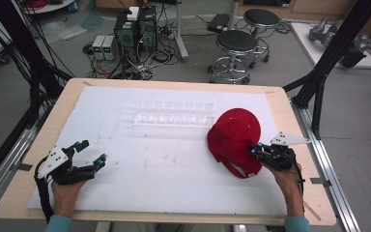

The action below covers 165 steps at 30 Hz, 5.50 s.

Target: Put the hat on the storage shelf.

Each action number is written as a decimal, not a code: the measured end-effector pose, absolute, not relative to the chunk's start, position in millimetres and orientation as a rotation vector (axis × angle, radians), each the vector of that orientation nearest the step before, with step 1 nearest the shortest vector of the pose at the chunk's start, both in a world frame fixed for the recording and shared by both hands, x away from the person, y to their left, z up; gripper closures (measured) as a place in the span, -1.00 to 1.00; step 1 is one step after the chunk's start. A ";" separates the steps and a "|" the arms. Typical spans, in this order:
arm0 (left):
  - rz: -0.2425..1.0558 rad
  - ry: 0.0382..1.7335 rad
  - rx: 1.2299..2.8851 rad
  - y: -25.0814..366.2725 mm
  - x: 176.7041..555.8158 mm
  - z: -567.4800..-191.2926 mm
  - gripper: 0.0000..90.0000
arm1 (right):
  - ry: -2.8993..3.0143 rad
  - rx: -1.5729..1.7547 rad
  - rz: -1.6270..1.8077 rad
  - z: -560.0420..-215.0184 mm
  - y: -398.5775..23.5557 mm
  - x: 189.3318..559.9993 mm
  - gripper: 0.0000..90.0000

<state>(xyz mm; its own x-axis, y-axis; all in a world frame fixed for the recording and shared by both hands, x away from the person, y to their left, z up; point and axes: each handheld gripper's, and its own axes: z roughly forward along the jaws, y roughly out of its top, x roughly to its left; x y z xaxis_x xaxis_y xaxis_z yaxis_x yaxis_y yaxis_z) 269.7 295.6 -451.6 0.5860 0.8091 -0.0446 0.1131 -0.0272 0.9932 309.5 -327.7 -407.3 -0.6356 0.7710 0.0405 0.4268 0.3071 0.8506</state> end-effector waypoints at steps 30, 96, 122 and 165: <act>0.667 0.810 1.515 295.7 269.4 -451.7 -0.70 | 2.159 1.066 1.519 -384.5 -273.5 279.0 0.94; 0.653 0.812 1.507 297.6 269.8 -451.9 -0.70 | 2.387 0.562 1.656 -371.2 -98.1 288.3 -0.99; 0.655 0.809 1.508 297.6 269.4 -451.9 -0.70 | 2.509 0.493 1.450 -371.0 -129.0 334.0 -0.99; 0.653 0.813 1.496 298.2 269.6 -452.0 -0.70 | 2.617 0.562 1.265 -385.1 -112.8 349.7 0.89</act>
<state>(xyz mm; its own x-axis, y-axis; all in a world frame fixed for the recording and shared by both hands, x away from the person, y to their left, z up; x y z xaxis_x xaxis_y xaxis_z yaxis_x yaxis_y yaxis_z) 269.6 298.2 -452.0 0.5912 0.8040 -0.0640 0.1101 -0.0018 0.9939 349.7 -112.8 -385.1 -0.9121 0.4100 0.0015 0.2559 0.5664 0.7834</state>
